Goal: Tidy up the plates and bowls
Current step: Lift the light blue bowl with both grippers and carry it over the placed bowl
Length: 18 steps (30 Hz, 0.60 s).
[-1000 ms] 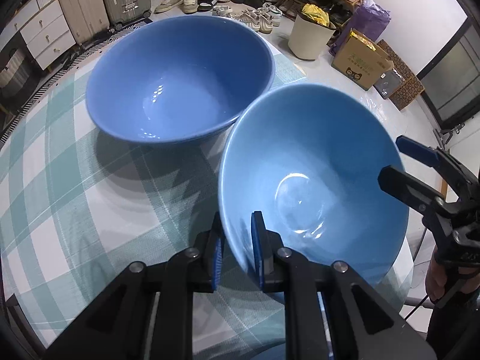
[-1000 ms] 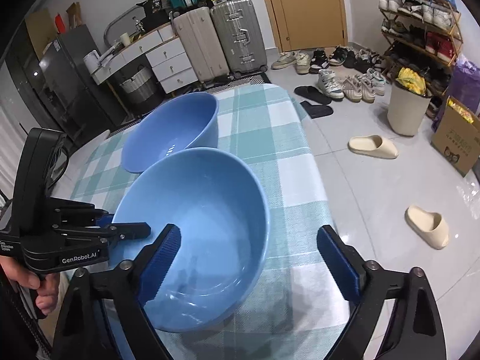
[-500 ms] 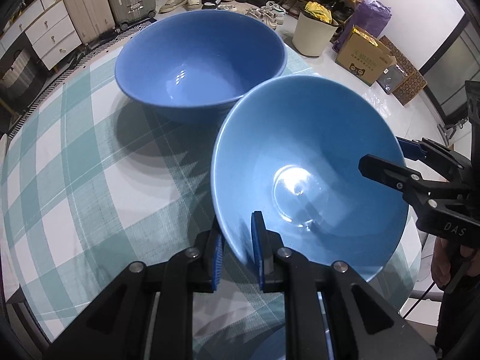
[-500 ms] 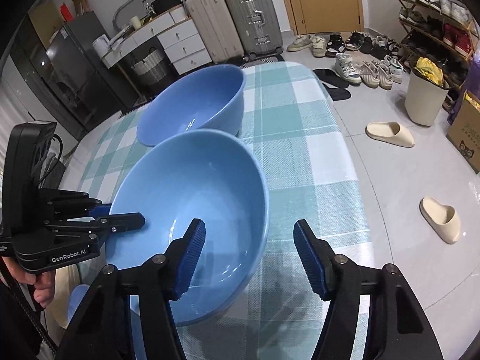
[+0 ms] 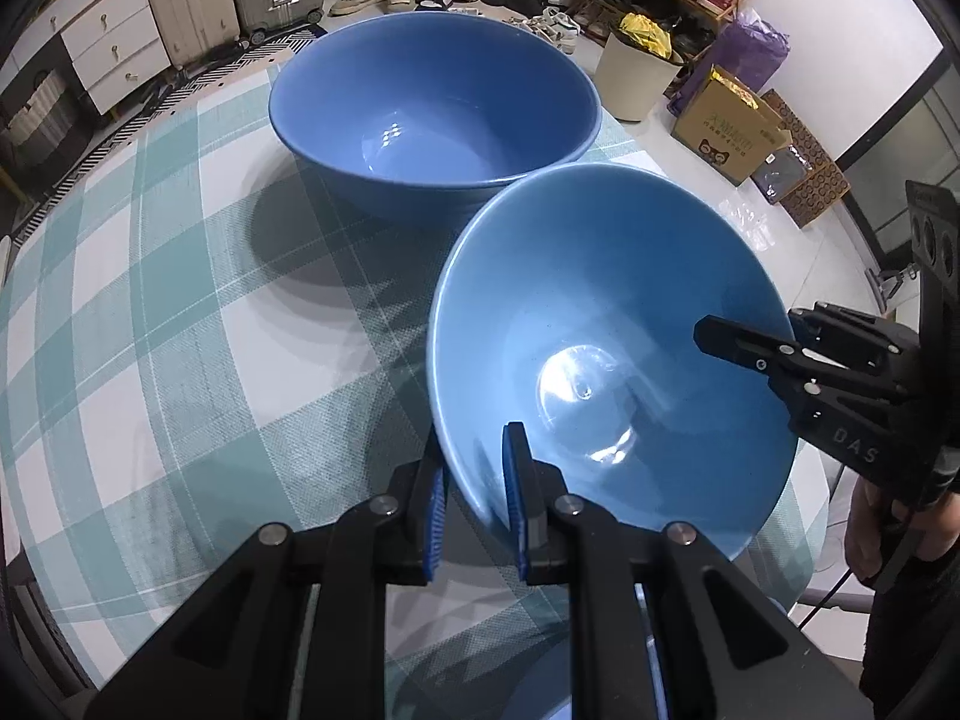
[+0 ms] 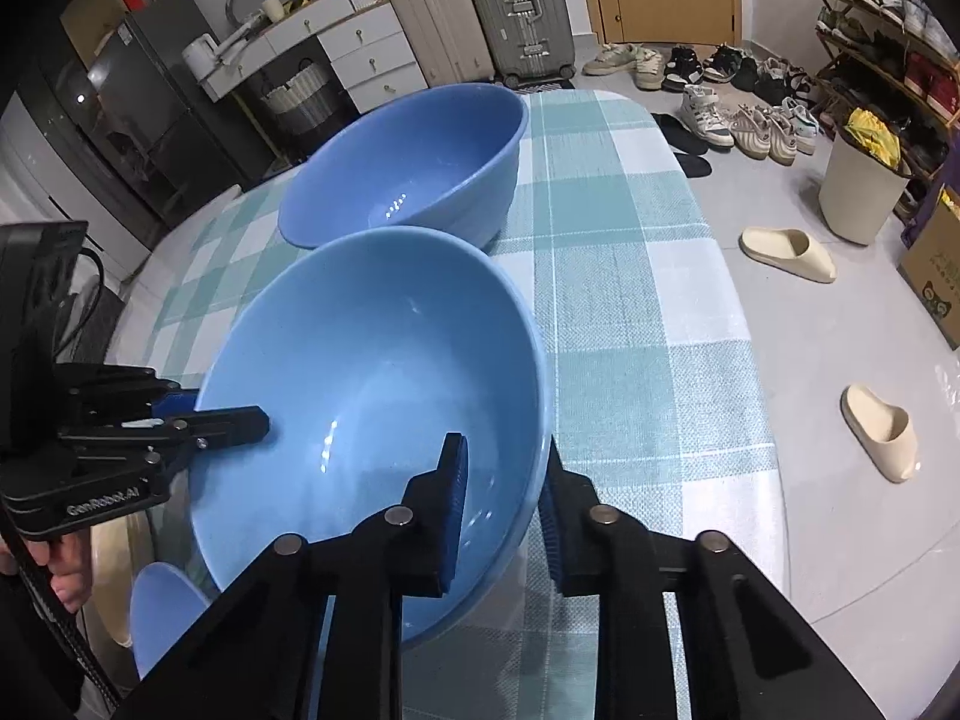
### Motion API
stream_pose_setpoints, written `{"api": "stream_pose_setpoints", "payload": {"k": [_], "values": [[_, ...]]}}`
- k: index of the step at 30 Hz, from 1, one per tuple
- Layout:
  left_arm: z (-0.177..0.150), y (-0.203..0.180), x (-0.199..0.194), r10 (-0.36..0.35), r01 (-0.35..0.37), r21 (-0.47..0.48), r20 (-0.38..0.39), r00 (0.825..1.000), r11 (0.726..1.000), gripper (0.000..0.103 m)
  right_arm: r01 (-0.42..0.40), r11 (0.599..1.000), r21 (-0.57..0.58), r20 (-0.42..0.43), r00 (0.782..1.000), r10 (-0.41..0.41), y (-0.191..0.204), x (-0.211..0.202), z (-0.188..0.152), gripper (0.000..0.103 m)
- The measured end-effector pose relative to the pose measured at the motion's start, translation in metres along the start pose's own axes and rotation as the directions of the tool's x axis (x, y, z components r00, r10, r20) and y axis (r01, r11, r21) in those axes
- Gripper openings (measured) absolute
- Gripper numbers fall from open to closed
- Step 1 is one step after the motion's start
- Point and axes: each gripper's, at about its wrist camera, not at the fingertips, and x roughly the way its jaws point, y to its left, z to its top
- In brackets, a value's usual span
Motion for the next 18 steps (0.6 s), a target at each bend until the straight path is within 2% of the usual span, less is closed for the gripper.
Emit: {"api": "stream_pose_setpoints", "payload": {"k": [15,18], "values": [[-0.0029,-0.0011,-0.0007,0.011,-0.011,-0.009,0.002,1.000,1.000,0.015,0.022,1.000,-0.001,-0.037,0.999,-0.022,0.0039,0.0042,-0.0001,0.018],[-0.0030,0.0017,-0.0031,0.003,-0.003,-0.026,0.002,1.000,1.000,0.015,0.026,1.000,0.002,-0.043,0.999,-0.026,0.0051,0.0032,0.0010,0.015]]}}
